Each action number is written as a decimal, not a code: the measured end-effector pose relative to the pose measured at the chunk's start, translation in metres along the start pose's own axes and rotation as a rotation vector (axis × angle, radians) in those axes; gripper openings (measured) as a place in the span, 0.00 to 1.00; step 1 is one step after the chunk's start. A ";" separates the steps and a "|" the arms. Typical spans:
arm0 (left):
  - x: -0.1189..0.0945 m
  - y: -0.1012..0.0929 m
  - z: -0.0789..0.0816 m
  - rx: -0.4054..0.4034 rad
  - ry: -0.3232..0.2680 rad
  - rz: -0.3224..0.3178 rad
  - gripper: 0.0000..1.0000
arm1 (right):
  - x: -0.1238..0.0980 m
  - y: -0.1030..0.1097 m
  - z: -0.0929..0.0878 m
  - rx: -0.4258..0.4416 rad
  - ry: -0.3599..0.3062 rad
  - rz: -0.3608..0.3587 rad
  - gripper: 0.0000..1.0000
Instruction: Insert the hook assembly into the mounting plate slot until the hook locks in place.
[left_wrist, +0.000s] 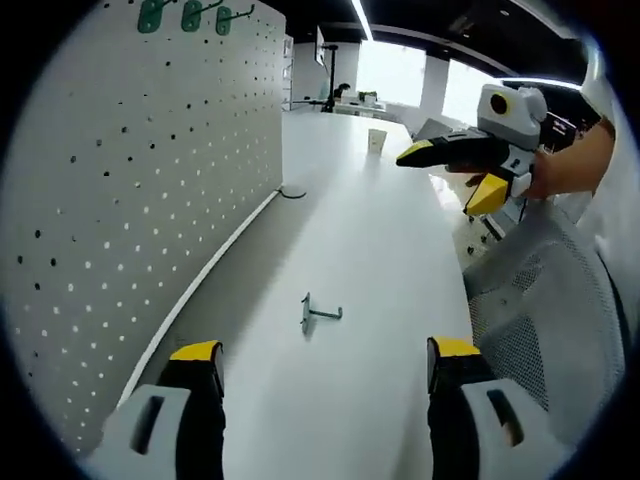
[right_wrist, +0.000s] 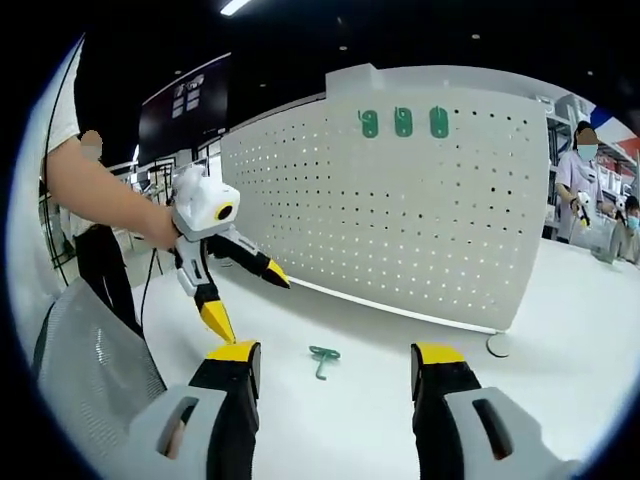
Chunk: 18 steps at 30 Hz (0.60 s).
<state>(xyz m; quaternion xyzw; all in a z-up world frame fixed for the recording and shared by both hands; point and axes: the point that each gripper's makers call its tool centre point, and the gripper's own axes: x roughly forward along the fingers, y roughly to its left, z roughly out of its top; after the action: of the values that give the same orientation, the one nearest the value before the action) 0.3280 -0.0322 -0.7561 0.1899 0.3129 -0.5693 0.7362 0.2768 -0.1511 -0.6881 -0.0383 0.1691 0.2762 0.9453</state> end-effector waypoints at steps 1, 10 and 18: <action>0.002 0.000 0.000 0.002 0.005 -0.004 0.86 | 0.000 0.000 0.000 0.001 0.000 0.000 0.59; 0.020 0.000 -0.004 0.048 0.078 -0.043 0.87 | 0.000 0.000 0.001 -0.003 -0.002 0.001 0.60; 0.037 -0.001 -0.004 0.092 0.125 -0.075 0.87 | 0.000 0.001 0.001 -0.004 -0.004 0.004 0.61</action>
<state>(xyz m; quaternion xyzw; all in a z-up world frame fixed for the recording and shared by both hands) 0.3320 -0.0565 -0.7845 0.2466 0.3387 -0.5974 0.6838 0.2772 -0.1500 -0.6870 -0.0392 0.1665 0.2786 0.9450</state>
